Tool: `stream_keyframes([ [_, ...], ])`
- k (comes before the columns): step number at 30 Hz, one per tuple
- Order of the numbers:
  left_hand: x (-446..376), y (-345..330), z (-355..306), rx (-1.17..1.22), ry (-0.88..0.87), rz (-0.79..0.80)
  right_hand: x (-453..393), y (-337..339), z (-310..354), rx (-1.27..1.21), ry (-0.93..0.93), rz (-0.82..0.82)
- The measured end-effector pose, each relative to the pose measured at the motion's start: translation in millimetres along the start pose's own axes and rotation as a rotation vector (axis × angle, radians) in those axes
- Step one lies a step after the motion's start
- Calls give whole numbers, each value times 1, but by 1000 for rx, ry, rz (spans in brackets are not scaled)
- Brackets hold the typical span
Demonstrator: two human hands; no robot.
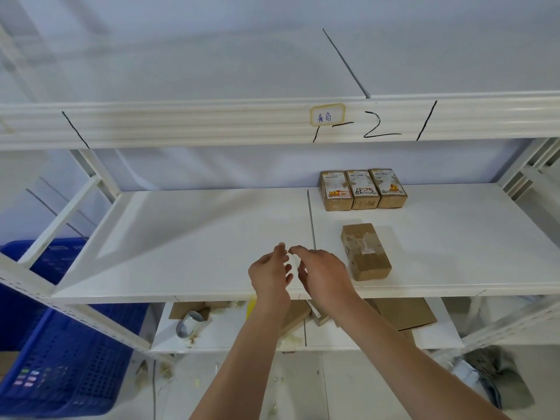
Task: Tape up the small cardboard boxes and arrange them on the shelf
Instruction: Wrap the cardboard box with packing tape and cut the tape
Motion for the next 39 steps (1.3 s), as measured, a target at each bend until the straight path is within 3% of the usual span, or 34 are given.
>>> stream_keyframes([
  [10,1,9,9,77,99,-6,7,-16,-14,-336,-152,-137],
  [18,0,18,17,70,151,-4,3,-13,-21,-470,-234,-193],
  [32,-4,22,19,89,118,-89,1,-28,-23,-403,-343,-156],
  [39,-10,23,5,-42,100,-21,-4,-29,-35,-519,-331,-37],
])
Point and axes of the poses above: each hand's wrist, its own x-axis away from the middle knuckle, its own y-axis out of the back of the hand, z = x × y, the point moved 6 cm from there along -x, towards the middle knuckle, and after that the axes turned 10 degrees about z, right-handed, at the moved point
